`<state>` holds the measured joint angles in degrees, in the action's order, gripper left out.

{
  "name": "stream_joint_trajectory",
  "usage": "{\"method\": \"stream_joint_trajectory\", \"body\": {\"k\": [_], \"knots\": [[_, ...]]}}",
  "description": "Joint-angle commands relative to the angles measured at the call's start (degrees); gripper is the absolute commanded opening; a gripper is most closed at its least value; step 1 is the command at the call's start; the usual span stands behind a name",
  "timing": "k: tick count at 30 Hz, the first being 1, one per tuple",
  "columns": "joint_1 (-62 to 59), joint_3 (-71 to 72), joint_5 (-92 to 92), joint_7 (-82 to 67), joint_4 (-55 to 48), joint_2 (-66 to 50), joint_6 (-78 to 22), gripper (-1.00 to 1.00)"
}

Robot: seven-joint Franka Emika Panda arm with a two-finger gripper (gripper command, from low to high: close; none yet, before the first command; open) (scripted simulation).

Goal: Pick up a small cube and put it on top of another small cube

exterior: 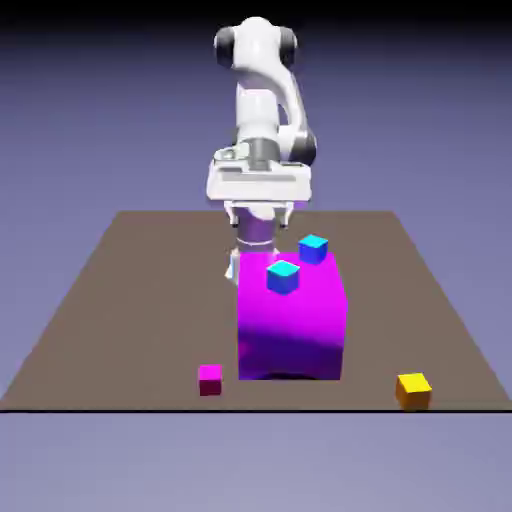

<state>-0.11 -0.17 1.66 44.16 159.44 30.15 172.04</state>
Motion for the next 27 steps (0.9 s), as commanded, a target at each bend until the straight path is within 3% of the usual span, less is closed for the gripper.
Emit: {"method": "stream_joint_trajectory", "body": {"k": [1,27], "knots": [[-0.66,-0.14,1.38,1.42,-1.29,-2.08,-1.63,1.00],[-17.18,-3.57,35.67,36.74,-33.50,-53.85,-42.25,1.00]]}}
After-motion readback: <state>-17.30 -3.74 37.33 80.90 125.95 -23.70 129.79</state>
